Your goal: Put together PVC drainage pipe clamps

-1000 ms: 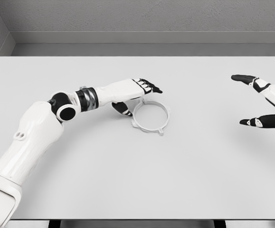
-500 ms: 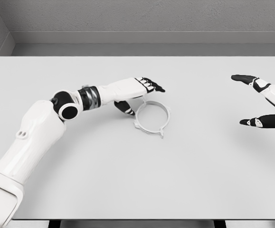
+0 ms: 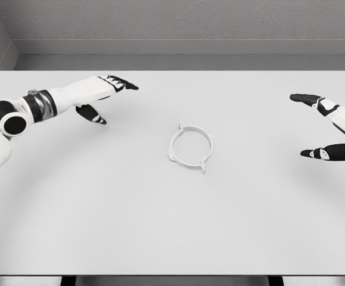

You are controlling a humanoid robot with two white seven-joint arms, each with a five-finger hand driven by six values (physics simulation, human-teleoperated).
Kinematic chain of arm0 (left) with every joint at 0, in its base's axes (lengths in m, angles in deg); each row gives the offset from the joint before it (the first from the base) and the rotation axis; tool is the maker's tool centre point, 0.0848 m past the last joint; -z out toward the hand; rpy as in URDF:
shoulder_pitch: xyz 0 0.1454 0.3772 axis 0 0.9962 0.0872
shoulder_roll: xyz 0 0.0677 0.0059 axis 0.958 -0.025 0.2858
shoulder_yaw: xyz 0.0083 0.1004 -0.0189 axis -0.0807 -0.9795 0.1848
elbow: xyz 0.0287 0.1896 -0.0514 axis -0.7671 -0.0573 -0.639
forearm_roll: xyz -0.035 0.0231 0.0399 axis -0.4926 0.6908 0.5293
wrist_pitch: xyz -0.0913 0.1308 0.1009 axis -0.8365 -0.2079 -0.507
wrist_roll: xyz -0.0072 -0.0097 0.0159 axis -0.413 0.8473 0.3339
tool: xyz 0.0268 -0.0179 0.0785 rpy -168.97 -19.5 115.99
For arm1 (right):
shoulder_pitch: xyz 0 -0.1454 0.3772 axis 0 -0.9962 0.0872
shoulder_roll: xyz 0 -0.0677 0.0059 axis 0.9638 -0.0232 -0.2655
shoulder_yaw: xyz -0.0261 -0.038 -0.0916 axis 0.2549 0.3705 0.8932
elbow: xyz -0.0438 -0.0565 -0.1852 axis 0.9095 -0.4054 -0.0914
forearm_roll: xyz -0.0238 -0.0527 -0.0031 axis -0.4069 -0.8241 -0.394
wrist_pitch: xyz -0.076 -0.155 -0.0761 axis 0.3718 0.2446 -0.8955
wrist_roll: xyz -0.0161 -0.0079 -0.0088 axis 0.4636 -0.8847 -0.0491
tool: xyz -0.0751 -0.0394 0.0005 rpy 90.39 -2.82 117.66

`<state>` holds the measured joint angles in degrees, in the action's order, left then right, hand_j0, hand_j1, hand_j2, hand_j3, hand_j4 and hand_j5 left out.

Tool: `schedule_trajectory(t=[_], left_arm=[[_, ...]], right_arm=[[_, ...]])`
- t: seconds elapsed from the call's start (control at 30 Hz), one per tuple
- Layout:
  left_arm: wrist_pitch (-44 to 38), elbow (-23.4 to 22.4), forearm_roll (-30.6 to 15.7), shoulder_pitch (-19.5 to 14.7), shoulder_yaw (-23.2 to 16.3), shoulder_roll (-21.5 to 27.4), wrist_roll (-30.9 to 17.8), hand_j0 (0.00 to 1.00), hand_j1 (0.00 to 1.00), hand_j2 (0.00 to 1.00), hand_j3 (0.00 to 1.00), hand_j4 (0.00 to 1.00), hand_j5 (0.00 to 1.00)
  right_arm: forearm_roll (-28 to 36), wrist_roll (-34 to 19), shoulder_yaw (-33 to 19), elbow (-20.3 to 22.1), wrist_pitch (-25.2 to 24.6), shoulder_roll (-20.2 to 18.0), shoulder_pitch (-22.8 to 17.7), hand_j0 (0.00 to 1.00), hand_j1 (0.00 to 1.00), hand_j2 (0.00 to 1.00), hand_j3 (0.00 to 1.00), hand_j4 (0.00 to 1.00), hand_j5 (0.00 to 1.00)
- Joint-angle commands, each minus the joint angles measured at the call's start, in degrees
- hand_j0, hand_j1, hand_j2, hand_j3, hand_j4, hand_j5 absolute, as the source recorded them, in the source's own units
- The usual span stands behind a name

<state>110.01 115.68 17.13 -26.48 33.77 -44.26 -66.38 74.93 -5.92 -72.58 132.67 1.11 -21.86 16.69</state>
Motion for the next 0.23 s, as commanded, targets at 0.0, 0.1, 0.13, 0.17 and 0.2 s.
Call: schedule_trajectory(t=[0.0, 0.1, 0.13, 0.17, 0.2], left_arm=[[-0.1, 0.0, -2.0, 0.0, 0.2, 5.2, 0.1, 1.0, 1.0, 1.0, 1.0, 1.0, 1.0], [-0.1, -0.8, -8.2, 0.4, 0.2, 8.1, 0.0, 1.0, 1.0, 1.0, 1.0, 1.0, 1.0], [-0.1, -0.9, -8.3, 0.4, 0.2, 8.8, 0.0, 1.0, 1.0, 1.0, 1.0, 1.0, 1.0], [-0.1, -1.2, -8.3, 0.4, 0.2, 9.1, 0.0, 1.0, 1.0, 1.0, 1.0, 1.0, 1.0], [-0.1, -2.1, -8.4, 0.4, 0.2, 9.1, 0.0, 1.0, 1.0, 1.0, 1.0, 1.0, 1.0]], right_arm=[[0.5, 0.1, 0.0, 0.1, -0.1, -0.1, 0.0, 1.0, 1.0, 1.0, 1.0, 1.0, 1.0], [0.5, 0.0, 0.0, 0.0, -0.1, -0.1, 0.0, 1.0, 1.0, 1.0, 1.0, 1.0, 1.0], [0.5, 0.1, 0.0, 0.0, -0.1, -0.1, 0.0, 1.0, 1.0, 1.0, 1.0, 1.0, 1.0], [0.5, 0.1, 0.0, 0.0, -0.1, -0.1, 0.0, 1.0, 1.0, 1.0, 1.0, 1.0, 1.0], [0.5, 0.0, 0.0, 0.0, -0.1, -0.1, 0.0, 1.0, 1.0, 1.0, 1.0, 1.0, 1.0]])
